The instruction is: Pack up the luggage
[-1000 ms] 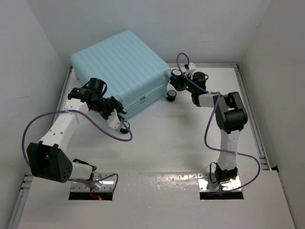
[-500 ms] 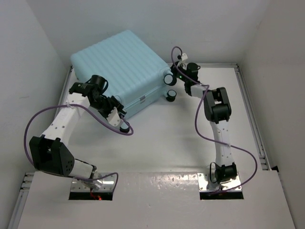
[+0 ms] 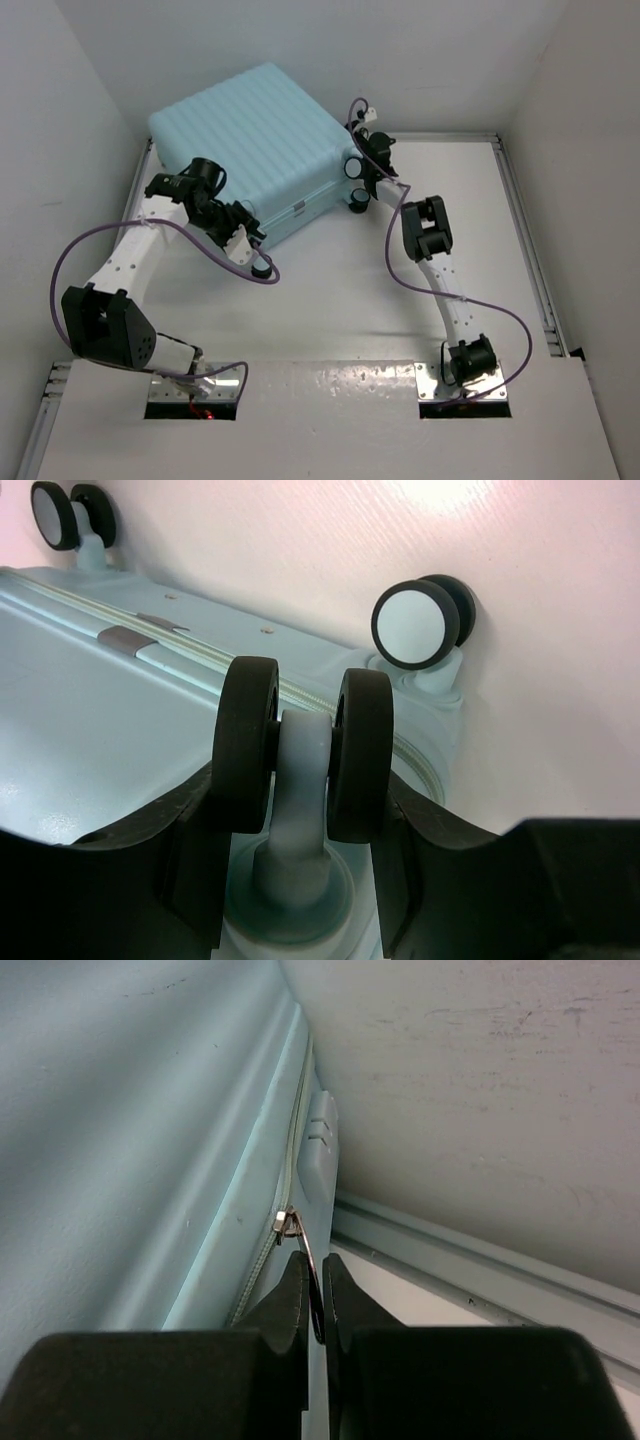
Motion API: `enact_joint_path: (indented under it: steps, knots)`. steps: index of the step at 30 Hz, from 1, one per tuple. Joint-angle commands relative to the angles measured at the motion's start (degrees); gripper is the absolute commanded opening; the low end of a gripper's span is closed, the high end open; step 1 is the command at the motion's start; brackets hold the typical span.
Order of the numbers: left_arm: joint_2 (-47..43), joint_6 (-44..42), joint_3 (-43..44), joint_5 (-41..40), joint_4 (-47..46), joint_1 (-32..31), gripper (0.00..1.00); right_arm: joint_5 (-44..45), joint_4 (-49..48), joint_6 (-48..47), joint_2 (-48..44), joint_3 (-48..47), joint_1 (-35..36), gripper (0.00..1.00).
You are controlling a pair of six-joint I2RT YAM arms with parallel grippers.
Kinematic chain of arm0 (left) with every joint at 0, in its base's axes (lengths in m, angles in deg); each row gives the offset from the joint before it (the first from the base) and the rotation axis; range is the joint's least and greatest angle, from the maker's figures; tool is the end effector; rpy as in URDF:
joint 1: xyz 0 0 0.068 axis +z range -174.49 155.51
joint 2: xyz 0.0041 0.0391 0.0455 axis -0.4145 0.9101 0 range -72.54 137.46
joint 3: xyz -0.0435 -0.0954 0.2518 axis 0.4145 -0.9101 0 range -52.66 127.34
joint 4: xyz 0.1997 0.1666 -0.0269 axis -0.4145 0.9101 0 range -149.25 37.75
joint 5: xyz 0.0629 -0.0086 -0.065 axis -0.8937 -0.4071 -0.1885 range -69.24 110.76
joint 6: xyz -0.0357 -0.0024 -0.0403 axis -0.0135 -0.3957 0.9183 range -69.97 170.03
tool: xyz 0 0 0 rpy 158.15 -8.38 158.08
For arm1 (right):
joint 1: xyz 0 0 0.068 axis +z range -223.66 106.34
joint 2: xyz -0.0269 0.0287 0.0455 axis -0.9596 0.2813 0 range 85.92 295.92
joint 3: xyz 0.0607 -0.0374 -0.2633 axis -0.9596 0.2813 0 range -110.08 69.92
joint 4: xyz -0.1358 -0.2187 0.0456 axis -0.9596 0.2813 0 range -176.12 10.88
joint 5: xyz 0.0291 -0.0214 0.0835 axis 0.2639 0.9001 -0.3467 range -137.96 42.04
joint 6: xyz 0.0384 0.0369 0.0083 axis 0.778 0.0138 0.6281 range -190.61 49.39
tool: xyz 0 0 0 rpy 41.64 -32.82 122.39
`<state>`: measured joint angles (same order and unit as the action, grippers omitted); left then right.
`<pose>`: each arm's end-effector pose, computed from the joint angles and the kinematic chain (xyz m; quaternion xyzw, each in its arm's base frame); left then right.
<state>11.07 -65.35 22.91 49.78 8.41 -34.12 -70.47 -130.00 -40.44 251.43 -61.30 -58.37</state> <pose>0.2609 -0.0617 0.2991 0.8665 0.4159 -0.0539 0.2709 0.5918 0.1758 0.1089 -0.0658 0.6471 0.4056 0.6422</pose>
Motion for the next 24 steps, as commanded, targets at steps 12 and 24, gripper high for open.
enact_joint_path:
  steps: [12, 24]
  knots:
    - [0.77, 12.68, -5.26, 2.08, -42.32, 6.99, 0.97, 13.02, -2.63, 1.55, -17.71, 28.59, 1.50, 0.84]
    - [-19.80, 83.51, -7.46, -3.94, -61.51, 1.81, 1.00, -6.07, 27.44, 10.25, -28.84, 38.66, -2.55, 0.75]
